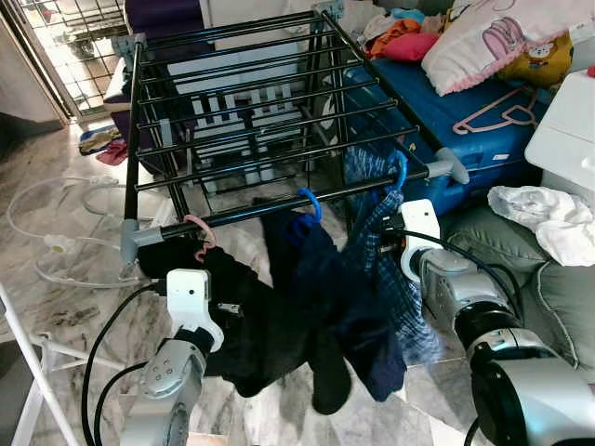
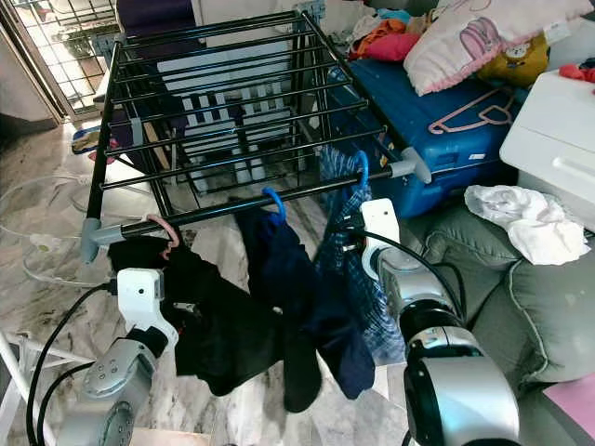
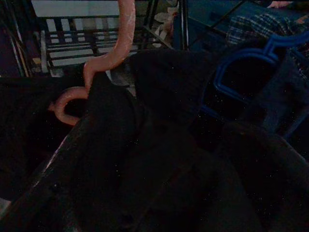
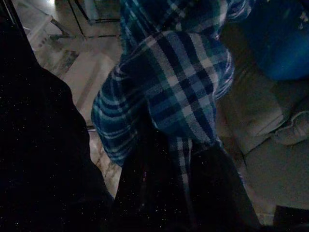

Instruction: Hang hanger

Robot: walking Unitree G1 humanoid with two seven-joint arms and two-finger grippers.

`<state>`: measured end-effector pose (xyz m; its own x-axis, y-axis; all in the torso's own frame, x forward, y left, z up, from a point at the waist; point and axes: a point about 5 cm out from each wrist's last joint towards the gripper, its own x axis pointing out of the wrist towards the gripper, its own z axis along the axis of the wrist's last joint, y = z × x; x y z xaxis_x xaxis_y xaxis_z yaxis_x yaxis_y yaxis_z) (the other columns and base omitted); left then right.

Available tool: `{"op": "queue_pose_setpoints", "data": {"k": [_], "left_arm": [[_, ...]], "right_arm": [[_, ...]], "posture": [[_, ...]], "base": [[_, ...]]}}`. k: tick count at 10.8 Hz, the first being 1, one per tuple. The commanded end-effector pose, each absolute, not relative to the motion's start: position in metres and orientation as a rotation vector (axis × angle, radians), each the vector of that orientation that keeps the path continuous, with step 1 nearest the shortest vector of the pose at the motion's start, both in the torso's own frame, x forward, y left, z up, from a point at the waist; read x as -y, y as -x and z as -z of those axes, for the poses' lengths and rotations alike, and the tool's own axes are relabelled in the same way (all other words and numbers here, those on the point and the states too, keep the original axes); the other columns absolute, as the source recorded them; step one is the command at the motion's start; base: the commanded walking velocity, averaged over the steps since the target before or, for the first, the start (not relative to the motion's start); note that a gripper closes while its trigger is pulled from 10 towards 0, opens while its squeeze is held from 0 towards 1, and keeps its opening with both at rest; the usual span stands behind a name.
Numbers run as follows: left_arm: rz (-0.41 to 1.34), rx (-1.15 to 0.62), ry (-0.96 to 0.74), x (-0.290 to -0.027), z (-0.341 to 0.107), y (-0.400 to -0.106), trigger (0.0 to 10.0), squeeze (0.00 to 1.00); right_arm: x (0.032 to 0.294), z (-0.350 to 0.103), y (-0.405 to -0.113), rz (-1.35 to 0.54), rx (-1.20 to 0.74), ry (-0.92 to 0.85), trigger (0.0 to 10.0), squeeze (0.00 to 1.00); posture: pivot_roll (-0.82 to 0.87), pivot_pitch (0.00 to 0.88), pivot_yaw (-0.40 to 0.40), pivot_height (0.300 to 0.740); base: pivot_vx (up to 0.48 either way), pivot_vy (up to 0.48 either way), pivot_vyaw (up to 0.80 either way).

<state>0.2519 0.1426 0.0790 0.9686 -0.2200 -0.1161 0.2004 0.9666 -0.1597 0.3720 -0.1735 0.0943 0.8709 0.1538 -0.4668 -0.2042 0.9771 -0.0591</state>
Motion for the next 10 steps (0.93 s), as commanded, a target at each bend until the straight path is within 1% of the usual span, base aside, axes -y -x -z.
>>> {"op": "queue_pose_setpoints", "data": {"k": [1, 5, 9, 10], "left_arm": [[0.205, -0.127, 0.128, -0.147, -0.083, -0.254, 10.0, 0.00], [0.201, -0.128, 0.126, -0.147, -0.083, -0.254, 10.0, 0.00], [0.202, -0.135, 0.127, -0.147, -0.083, -0.255, 10.0, 0.00], [0.201, -0.135, 0.126, -0.147, -0.083, -0.255, 10.0, 0.00]], "right_arm": [[0.165, -0.110, -0.381, -0.217, -0.433, 0.129, 10.0, 0.00], [0.162, -0.088, -0.371, -0.238, -0.547, 0.068, 10.0, 0.00], [0.164, -0.080, -0.366, -0.244, -0.578, 0.067, 10.0, 0.00], [0.164, -0.081, -0.367, -0.245, -0.563, 0.061, 10.0, 1.00]], "posture": [[-0.06, 0.000, 0.113, 0.740], [-0.06, 0.000, 0.111, 0.740], [-0.05, 0.000, 0.110, 0.740], [-0.05, 0.000, 0.110, 0.740]], "base": [[0.000, 0.000, 0.00], [0.000, 0.000, 0.00], [0.000, 0.000, 0.00], [0.000, 0.000, 0.00]]}}
